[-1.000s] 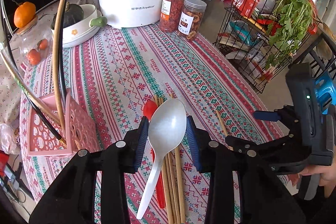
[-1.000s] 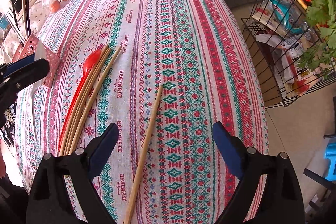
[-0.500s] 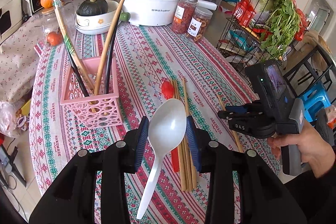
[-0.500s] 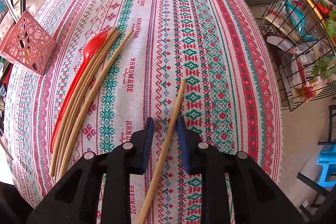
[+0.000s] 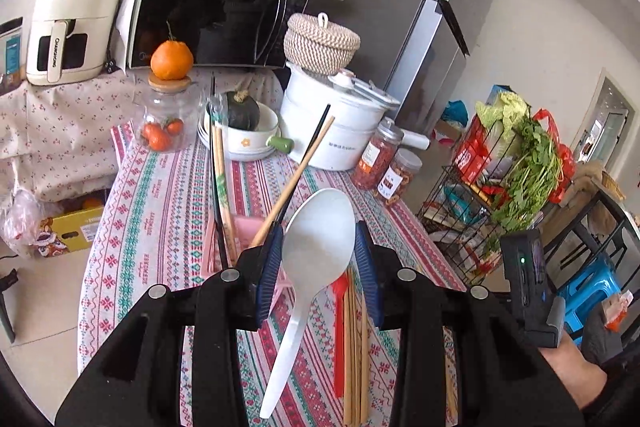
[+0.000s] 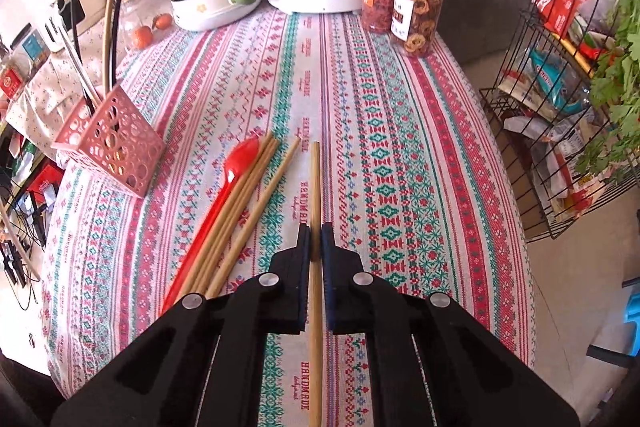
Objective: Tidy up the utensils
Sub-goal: 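Grasp the white plastic spoon with the left gripper while the right gripper grasps a bamboo chopstick, then carry the white spoon into the pink basket and open the left gripper while the right gripper lifts its chopstick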
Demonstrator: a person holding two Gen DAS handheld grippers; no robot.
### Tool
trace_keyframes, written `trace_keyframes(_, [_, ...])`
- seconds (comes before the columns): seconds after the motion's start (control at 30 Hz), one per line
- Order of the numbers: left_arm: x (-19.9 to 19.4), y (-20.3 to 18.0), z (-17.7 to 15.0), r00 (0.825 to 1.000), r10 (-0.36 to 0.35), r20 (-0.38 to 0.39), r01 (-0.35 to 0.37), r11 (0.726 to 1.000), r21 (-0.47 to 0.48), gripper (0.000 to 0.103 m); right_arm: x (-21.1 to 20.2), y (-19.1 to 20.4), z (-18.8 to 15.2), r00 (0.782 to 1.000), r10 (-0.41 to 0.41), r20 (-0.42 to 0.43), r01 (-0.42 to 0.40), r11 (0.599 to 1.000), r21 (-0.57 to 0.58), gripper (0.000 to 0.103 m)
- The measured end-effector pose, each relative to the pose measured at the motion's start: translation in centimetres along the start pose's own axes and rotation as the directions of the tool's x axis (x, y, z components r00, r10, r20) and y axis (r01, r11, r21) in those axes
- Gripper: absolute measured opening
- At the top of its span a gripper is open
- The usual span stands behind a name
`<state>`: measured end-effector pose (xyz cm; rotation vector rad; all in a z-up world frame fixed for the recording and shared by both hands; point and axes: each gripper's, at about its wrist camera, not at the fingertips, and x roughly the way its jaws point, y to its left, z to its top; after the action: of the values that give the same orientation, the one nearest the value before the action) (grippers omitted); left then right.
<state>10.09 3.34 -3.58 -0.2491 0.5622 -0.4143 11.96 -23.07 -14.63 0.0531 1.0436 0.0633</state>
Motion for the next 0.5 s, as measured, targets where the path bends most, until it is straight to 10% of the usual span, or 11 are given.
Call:
trace_keyframes(0.27, [0.0,1.1,3.2,0.954,0.011,0.301,-0.011,1.0,-0.002,0.034,-4.7,2.5,1.6,0.983,0.054,0.177,-0.043,0.997,-0.062,0.006])
trace_keyframes(0.5, [1.8,3.1,3.2,0.913,0.046,0.404,-0.02,0.997,-0.07,0.034,-6.1,2.7,2.1,0.972,0.094,0.214,-0.082,0.995,-0.063,0.006])
